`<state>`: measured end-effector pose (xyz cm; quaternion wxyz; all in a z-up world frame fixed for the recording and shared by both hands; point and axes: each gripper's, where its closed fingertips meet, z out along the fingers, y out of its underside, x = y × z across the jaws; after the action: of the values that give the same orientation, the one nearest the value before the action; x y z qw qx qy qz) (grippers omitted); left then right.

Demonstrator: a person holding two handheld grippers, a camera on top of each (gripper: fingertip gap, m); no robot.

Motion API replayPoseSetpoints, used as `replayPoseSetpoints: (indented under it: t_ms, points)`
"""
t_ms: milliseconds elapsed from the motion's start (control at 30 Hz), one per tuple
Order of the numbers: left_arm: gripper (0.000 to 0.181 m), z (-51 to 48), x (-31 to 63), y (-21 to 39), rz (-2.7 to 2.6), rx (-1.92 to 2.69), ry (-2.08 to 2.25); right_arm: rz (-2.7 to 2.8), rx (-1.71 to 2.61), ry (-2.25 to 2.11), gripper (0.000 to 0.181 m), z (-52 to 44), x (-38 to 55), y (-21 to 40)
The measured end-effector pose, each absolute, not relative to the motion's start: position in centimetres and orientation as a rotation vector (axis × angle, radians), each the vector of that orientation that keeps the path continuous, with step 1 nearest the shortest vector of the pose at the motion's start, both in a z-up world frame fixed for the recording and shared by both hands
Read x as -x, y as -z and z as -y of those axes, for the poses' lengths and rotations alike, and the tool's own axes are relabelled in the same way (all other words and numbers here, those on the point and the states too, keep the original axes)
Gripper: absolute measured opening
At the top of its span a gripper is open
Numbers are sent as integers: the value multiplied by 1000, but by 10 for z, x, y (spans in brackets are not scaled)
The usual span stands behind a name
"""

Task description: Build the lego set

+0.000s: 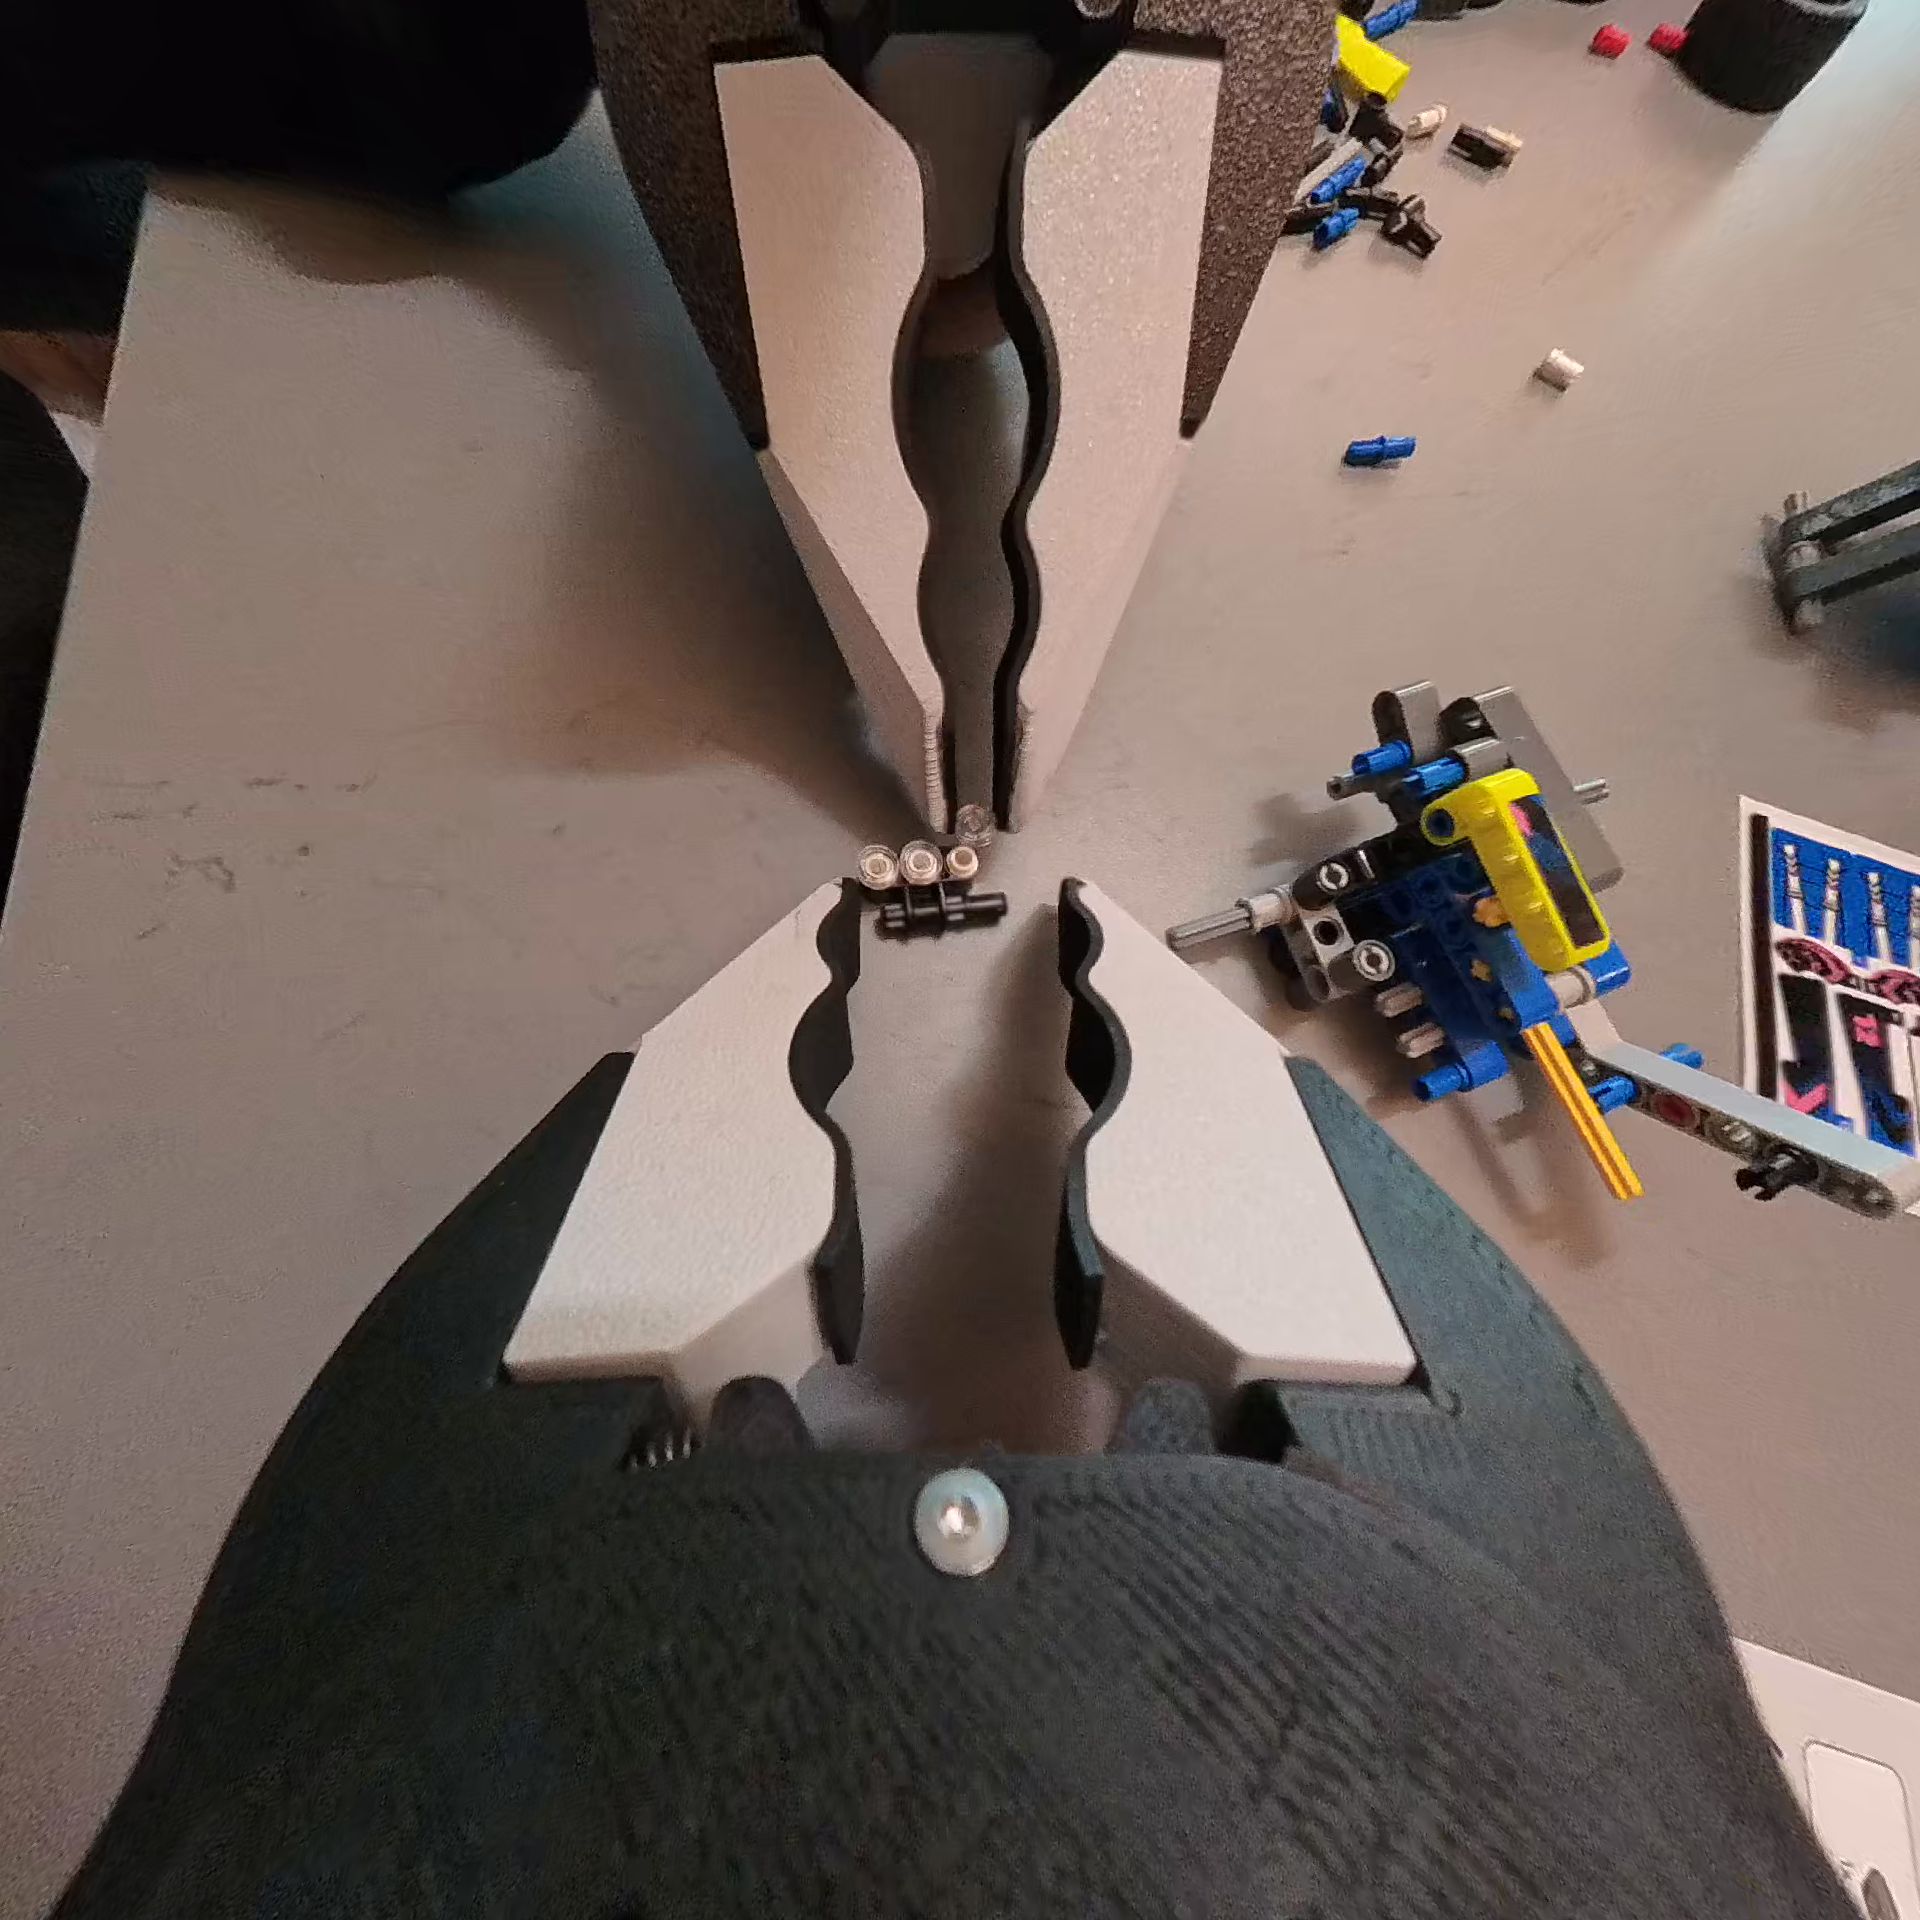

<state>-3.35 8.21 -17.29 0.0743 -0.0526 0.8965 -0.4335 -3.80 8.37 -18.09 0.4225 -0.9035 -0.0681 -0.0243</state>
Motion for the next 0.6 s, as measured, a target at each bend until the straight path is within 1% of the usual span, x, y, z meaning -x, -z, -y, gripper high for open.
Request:
replayPoseSetpoints:
  t_ms: [167, 267, 367, 400, 467, 567, 600]
  points:
    - [4, -79, 34, 170, -2706, 45, 1327, 66, 2246, 76, 43, -76, 41, 171]
    - [4, -78, 35, 175, -2741, -25, 1294, -112, 2198, 77, 41, -78, 45, 164]
    - [4, -75, 36, 175, -2764, -40, 1307, -286, 2196, 63, 42, -82, 47, 169]
    - [4, -74, 37, 176, -2766, -51, 1303, -324, 2208, 79, 39, -82, 47, 173]
    - [4, -73, 39, 176, -2767, -53, 1299, -346, 2266, 158, 38, -78, 41, 183]
    - [4, -70, 40, 176, -2774, -17, 1303, -331, 2268, 135, 18, -76, 40, 183]
    - [4, -70, 40, 176, -2776, -3, 1306, -328, 2266, 110, 17, -75, 40, 183]
